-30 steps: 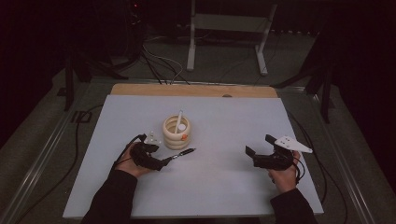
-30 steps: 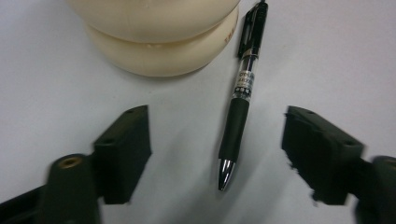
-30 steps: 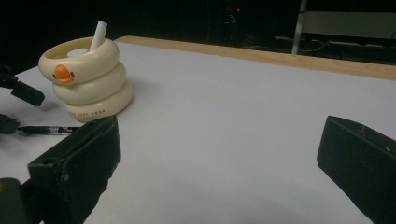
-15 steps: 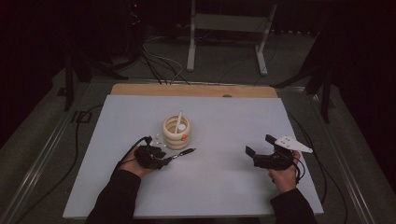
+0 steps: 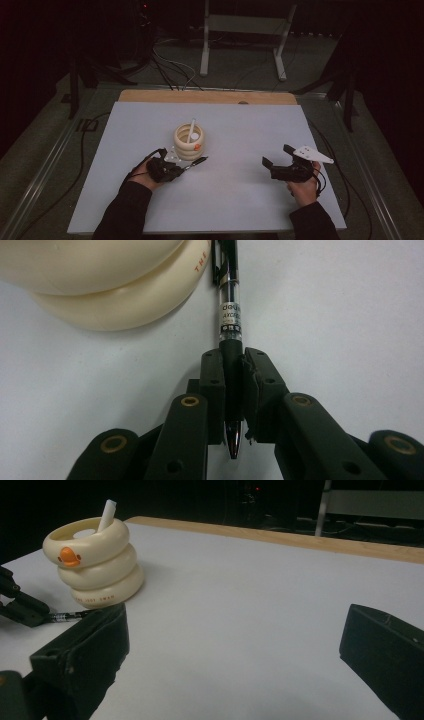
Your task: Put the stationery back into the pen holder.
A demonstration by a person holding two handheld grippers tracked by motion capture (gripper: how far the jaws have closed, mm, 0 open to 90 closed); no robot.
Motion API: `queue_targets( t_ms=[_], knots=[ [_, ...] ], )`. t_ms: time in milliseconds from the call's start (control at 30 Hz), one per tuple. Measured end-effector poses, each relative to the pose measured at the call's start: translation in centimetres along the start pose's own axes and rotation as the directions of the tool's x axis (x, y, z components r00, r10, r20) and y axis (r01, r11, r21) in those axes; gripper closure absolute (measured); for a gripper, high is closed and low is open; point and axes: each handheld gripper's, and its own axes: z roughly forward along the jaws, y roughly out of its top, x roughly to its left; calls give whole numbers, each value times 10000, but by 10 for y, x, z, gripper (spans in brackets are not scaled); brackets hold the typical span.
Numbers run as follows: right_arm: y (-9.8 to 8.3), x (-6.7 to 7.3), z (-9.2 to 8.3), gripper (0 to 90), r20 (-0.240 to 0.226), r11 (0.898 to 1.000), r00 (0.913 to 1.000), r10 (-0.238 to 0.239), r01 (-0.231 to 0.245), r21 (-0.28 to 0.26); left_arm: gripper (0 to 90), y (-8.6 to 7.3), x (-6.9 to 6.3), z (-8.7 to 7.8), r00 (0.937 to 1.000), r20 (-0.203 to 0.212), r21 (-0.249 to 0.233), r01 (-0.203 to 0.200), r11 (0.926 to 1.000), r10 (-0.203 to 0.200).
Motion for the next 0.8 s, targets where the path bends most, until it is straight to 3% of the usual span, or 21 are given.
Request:
queue_targets(
  t_ms=[800],
  knots=[
    [0, -1, 0, 1, -16, 10000, 10000, 18, -18, -9, 809, 10, -3, -18, 9997, 96, -622, -203, 9979, 210]
  ],
)
